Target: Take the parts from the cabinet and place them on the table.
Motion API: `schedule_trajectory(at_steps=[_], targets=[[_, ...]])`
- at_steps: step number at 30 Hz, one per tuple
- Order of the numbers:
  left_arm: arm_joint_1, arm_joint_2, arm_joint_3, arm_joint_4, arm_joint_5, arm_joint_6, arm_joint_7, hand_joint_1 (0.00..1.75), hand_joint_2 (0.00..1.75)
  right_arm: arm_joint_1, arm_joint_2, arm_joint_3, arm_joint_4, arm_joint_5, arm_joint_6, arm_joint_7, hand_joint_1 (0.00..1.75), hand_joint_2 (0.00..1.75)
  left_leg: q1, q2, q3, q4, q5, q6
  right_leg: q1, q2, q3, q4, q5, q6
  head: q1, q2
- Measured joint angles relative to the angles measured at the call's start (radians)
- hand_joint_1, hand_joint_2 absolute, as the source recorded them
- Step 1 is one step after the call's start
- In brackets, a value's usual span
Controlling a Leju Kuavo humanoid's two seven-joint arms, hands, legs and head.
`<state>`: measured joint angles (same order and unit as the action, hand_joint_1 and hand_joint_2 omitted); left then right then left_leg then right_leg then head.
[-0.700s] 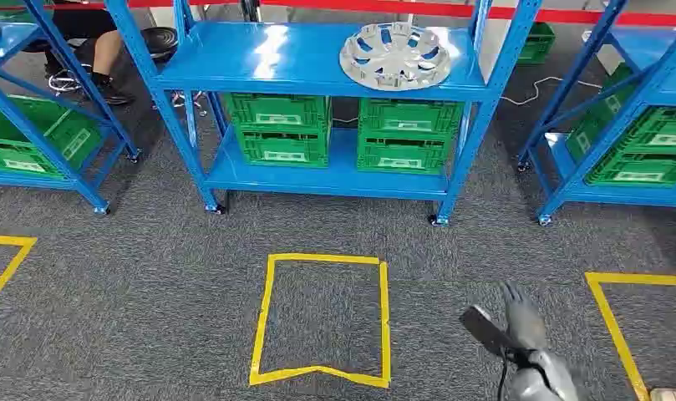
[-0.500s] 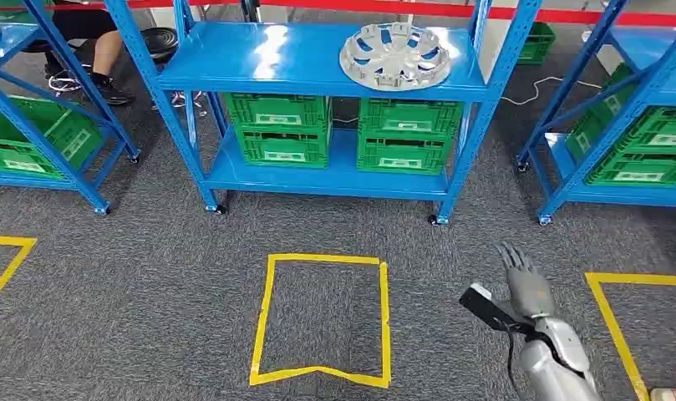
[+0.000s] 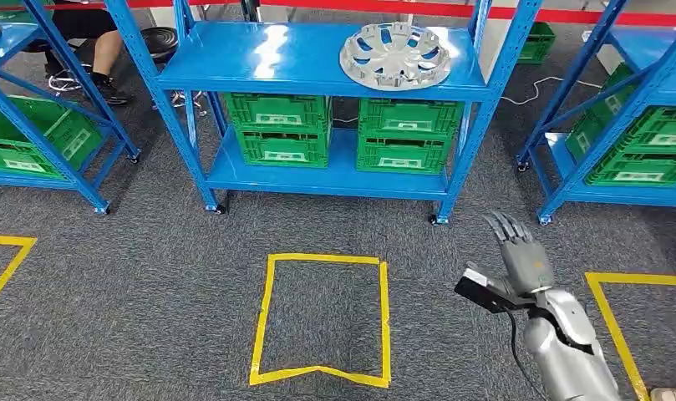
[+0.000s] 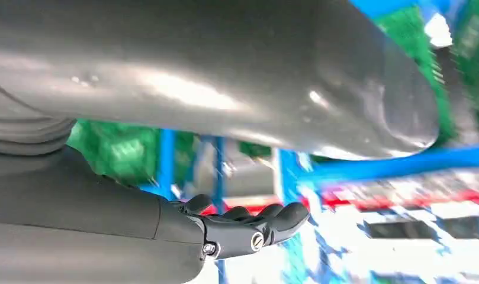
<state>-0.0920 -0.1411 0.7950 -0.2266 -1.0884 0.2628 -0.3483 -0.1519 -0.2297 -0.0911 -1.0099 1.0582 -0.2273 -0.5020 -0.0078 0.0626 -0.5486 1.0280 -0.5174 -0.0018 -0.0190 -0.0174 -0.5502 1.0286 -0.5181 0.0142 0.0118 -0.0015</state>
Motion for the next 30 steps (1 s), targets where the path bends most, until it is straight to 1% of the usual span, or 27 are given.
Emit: schedule_trajectory(at_steps=[5,6,7,8,9,10,11,12,16,18,20,25,30], targets=[[0.000,0.000,0.002,0.001,-0.004,-0.001,0.000,0.00,0.00,-0.001,-0.008,0.012,-0.031,0.006,0.009,0.001,0.00,0.00,0.000,0.000,0.000,0.000,0.000,0.000,0.000,0.000,0.000,0.000,0.000,0.000,0.000,0.000],[-0.001,0.000,0.005,0.002,-0.011,-0.002,0.001,0.00,0.00,-0.004,-0.024,0.035,-0.087,0.016,0.024,0.002,0.00,0.00,0.000,0.000,0.000,0.000,0.000,0.000,0.000,0.000,0.000,0.000,0.000,0.000,0.000,0.000],[-0.001,0.000,0.005,0.003,-0.013,-0.003,0.001,0.00,0.00,-0.006,-0.030,0.042,-0.102,0.020,0.029,0.002,0.00,0.00,0.000,0.000,0.000,0.000,0.000,0.000,0.000,0.000,0.000,0.000,0.000,0.000,0.000,0.000],[-0.003,0.000,0.007,0.004,-0.020,-0.010,0.002,0.00,0.00,-0.019,-0.055,0.076,-0.174,0.032,0.055,0.005,0.00,0.00,0.000,0.000,0.000,0.000,0.000,0.000,0.000,0.000,0.000,0.000,0.000,0.000,0.000,0.000],[-0.003,0.000,0.010,0.004,-0.024,-0.011,0.002,0.00,0.00,-0.026,-0.064,0.087,-0.196,0.034,0.064,0.005,0.00,0.00,0.000,0.000,0.000,0.000,0.000,0.000,0.000,0.000,0.000,0.000,0.000,0.000,0.000,0.000],[-0.010,0.000,0.014,0.006,-0.035,-0.013,0.004,0.00,0.00,-0.063,-0.107,0.151,-0.300,0.054,0.115,0.003,0.00,0.00,0.000,0.000,0.000,0.001,0.000,0.001,0.000,0.000,0.000,0.000,0.001,0.001,0.000,0.000],[-0.016,0.000,0.018,0.008,-0.044,-0.023,0.000,0.00,0.00,-0.085,-0.126,0.192,-0.342,0.051,0.154,-0.016,0.00,0.00,0.000,0.000,0.004,0.001,0.001,0.001,0.000,0.000,0.000,0.000,0.001,0.001,0.000,0.000],[-0.023,-0.002,0.028,0.011,-0.040,-0.058,-0.023,0.00,0.00,-0.122,-0.127,0.301,-0.361,0.012,0.172,-0.042,0.00,0.00,0.000,0.000,0.004,0.001,0.001,0.001,0.000,0.000,0.000,0.000,0.001,0.001,0.000,0.000],[-0.024,-0.002,0.030,0.012,-0.034,-0.076,-0.023,0.00,0.00,-0.143,-0.127,0.356,-0.360,0.002,0.169,-0.033,0.00,0.00,0.000,-0.001,0.004,0.001,0.001,0.001,0.000,0.000,0.000,0.000,0.001,0.001,0.000,0.000],[-0.024,-0.002,0.031,0.012,-0.030,-0.103,-0.028,0.00,0.00,-0.151,-0.127,0.372,-0.357,-0.004,0.164,-0.031,0.00,0.00,0.000,-0.001,0.004,0.001,0.001,0.001,0.000,0.000,0.000,0.000,0.001,0.001,0.000,0.000],[-0.024,-0.002,0.034,0.013,-0.030,-0.117,-0.031,0.00,0.00,-0.157,-0.127,0.388,-0.352,-0.011,0.161,-0.028,0.00,0.00,0.000,-0.001,0.004,0.001,0.001,0.001,0.000,0.000,0.000,0.000,0.001,0.001,0.000,0.000],[-0.023,0.000,0.037,0.015,-0.027,-0.150,-0.030,0.00,0.00,-0.160,-0.127,0.410,-0.336,-0.016,0.145,-0.025,0.00,0.00,0.000,-0.001,0.003,0.001,0.001,0.001,0.000,0.000,-0.001,0.000,0.001,0.001,0.000,0.000],[-0.022,0.000,0.043,0.017,-0.026,-0.156,-0.029,0.00,0.00,-0.161,-0.127,0.421,-0.325,-0.017,0.143,-0.025,0.00,0.00,0.000,-0.001,0.003,0.001,0.001,0.001,0.000,0.000,-0.001,0.000,0.001,0.001,0.000,0.000]])
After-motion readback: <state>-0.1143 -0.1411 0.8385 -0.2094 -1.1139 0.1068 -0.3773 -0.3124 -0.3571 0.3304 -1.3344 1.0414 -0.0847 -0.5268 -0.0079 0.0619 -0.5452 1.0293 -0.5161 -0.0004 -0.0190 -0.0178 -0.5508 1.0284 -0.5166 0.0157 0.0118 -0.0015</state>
